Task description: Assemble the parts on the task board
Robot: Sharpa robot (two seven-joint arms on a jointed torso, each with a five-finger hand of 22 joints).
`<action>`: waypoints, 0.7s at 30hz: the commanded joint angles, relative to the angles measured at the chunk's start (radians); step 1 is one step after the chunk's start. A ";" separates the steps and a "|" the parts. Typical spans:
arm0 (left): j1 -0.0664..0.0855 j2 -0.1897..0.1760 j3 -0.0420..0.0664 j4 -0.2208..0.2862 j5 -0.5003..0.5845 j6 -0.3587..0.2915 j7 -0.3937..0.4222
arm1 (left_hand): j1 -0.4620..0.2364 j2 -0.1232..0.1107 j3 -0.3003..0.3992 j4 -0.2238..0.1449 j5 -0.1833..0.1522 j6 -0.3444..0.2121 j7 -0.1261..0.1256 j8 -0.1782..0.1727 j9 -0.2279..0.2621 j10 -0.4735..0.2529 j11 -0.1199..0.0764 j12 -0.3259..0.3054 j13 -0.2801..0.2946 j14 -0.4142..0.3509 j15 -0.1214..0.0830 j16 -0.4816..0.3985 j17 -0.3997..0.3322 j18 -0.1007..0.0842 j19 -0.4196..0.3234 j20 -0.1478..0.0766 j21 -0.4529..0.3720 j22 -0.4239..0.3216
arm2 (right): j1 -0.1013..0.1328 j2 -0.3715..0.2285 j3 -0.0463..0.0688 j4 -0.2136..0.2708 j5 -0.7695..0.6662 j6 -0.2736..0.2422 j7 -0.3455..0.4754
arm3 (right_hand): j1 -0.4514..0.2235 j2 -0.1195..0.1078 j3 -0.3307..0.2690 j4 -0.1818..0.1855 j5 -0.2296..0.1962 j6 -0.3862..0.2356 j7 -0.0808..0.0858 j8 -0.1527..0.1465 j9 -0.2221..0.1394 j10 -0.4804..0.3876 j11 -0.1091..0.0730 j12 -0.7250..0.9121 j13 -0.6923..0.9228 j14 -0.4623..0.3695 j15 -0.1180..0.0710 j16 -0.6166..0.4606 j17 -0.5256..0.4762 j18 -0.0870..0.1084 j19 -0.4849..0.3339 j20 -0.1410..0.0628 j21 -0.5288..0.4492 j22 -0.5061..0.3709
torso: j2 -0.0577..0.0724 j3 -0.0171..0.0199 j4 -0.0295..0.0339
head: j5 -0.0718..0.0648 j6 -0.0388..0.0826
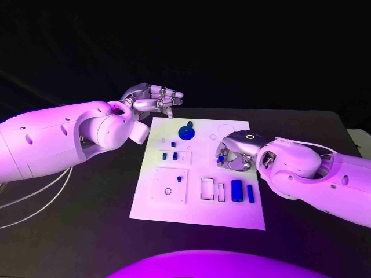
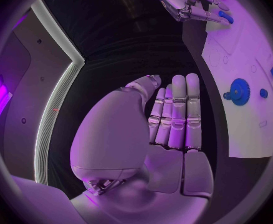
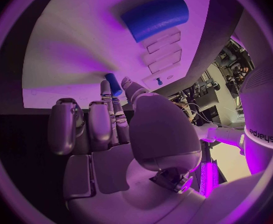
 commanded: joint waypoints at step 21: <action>0.000 0.004 0.000 -0.006 -0.004 0.015 0.000 | -0.003 0.004 -0.006 0.000 -0.003 -0.005 -0.004 -0.001 0.001 -0.009 -0.002 0.005 -0.002 0.004 0.006 -0.005 -0.002 0.007 0.005 0.001 -0.005 -0.002 | 0.003 -0.035 0.002 0.059 -0.004 -0.146 0.004 | 0.081 0.029 0.144 -0.074 0.040 0.070 -0.010 0.045 0.045 0.075 -0.018 0.006 0.010 0.037 -0.023 0.023 0.016 -0.003 0.020 -0.014 0.036 0.139 | -0.002 -0.0003 -0.0017 | 0.008 0.001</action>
